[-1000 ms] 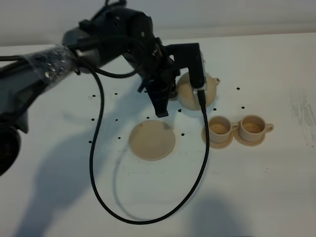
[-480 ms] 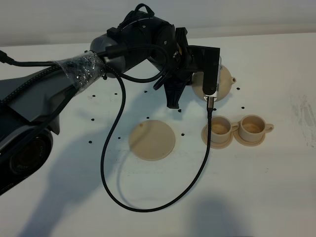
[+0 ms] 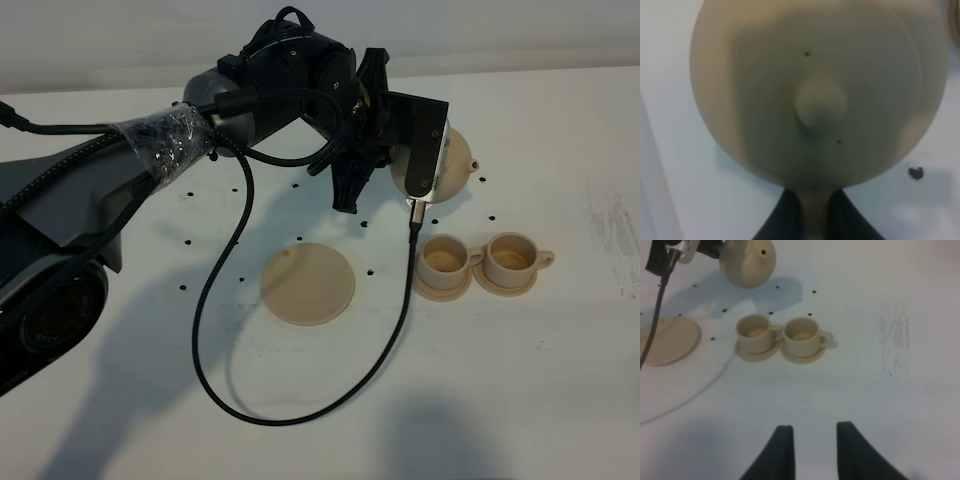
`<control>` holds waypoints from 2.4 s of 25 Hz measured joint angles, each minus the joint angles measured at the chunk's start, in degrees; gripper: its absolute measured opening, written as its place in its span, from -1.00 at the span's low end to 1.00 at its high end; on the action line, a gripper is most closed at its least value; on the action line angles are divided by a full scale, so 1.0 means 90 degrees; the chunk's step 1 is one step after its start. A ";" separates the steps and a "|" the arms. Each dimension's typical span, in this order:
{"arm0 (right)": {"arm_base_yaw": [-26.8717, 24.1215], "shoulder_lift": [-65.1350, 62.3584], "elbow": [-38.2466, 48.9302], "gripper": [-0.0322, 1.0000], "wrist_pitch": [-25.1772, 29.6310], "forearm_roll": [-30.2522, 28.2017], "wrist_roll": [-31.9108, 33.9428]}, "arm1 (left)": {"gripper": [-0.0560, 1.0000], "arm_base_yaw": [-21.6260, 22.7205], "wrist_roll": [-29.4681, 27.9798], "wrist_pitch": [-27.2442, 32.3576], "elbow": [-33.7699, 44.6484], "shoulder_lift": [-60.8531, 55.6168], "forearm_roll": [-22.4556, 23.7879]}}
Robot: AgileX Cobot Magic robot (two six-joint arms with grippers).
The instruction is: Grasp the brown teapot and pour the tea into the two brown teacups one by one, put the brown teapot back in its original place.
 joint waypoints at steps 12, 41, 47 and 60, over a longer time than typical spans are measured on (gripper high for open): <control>0.0000 0.0000 0.0000 -0.54 0.0000 0.0000 0.0000 | -0.73 -0.0047 0.1225 -0.0829 0.0000 0.0336 0.0013; 0.0000 0.0000 0.0000 -0.54 -0.0002 0.0000 -0.0006 | -0.73 -0.0553 0.2136 -0.1930 0.0000 0.0679 0.0351; 0.0000 0.0000 0.0000 -0.54 -0.0002 0.0000 -0.0006 | -0.73 -0.0553 0.2266 -0.1947 0.0000 0.0679 0.0345; 0.0000 0.0000 0.0000 -0.54 -0.0002 0.0000 0.0000 | -0.73 -0.0553 0.2290 -0.1895 0.0000 0.0679 0.0213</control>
